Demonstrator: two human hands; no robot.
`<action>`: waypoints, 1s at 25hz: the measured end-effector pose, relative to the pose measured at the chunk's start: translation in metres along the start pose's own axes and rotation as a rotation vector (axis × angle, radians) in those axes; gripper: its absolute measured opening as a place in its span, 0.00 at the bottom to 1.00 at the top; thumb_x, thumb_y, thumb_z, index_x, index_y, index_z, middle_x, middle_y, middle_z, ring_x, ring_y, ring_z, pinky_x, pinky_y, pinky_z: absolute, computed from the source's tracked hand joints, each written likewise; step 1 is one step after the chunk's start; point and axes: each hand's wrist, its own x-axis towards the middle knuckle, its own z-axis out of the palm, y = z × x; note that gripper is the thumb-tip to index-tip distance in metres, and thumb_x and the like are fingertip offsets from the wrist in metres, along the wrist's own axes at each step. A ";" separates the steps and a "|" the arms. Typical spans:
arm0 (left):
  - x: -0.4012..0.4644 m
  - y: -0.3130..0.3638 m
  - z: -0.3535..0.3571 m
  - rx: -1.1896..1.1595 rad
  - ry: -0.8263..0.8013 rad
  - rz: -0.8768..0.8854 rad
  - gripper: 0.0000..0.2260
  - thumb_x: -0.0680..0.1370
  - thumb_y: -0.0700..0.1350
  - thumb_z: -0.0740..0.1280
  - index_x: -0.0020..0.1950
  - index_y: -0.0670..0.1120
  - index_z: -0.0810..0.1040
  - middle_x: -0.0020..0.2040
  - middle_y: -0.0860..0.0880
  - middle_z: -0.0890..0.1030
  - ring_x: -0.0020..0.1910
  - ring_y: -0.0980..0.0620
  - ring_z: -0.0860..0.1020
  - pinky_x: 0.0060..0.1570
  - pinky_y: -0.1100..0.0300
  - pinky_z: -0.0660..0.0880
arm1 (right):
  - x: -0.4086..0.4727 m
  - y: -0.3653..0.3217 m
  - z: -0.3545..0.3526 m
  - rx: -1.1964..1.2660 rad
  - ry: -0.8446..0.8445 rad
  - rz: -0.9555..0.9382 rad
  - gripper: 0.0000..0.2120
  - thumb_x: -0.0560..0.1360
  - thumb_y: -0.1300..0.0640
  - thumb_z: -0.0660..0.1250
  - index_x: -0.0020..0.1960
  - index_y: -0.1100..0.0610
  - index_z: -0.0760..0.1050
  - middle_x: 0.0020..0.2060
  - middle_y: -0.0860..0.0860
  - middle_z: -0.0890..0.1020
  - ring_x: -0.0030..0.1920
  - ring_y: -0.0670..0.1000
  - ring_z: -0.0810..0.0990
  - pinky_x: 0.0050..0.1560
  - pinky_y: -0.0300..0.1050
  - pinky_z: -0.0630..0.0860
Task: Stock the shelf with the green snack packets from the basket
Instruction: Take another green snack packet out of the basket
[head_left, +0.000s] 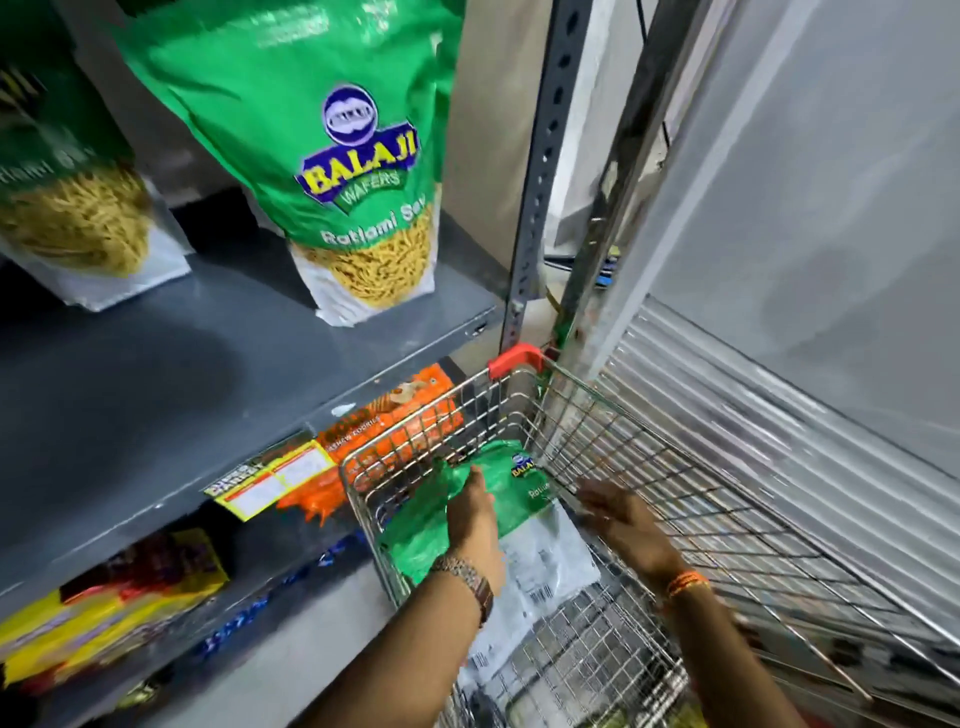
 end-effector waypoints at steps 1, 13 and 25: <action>0.014 -0.012 0.009 0.035 -0.007 -0.061 0.23 0.80 0.57 0.59 0.60 0.38 0.79 0.69 0.34 0.74 0.62 0.31 0.75 0.55 0.43 0.75 | 0.005 0.018 0.005 -0.059 -0.007 0.039 0.24 0.73 0.72 0.72 0.67 0.63 0.73 0.64 0.60 0.79 0.60 0.54 0.78 0.48 0.26 0.77; 0.078 -0.049 0.049 0.132 0.088 -0.253 0.43 0.73 0.73 0.53 0.80 0.46 0.57 0.80 0.44 0.57 0.78 0.43 0.60 0.75 0.43 0.57 | 0.070 0.092 0.013 -0.069 -0.162 0.212 0.16 0.72 0.62 0.77 0.58 0.60 0.78 0.49 0.55 0.87 0.43 0.47 0.87 0.45 0.41 0.84; 0.118 -0.069 0.056 0.159 0.193 -0.217 0.42 0.73 0.70 0.56 0.79 0.45 0.61 0.78 0.43 0.64 0.75 0.41 0.66 0.73 0.43 0.62 | 0.071 0.104 -0.001 0.007 -0.277 0.159 0.28 0.62 0.67 0.81 0.61 0.62 0.79 0.54 0.58 0.87 0.57 0.62 0.85 0.58 0.57 0.82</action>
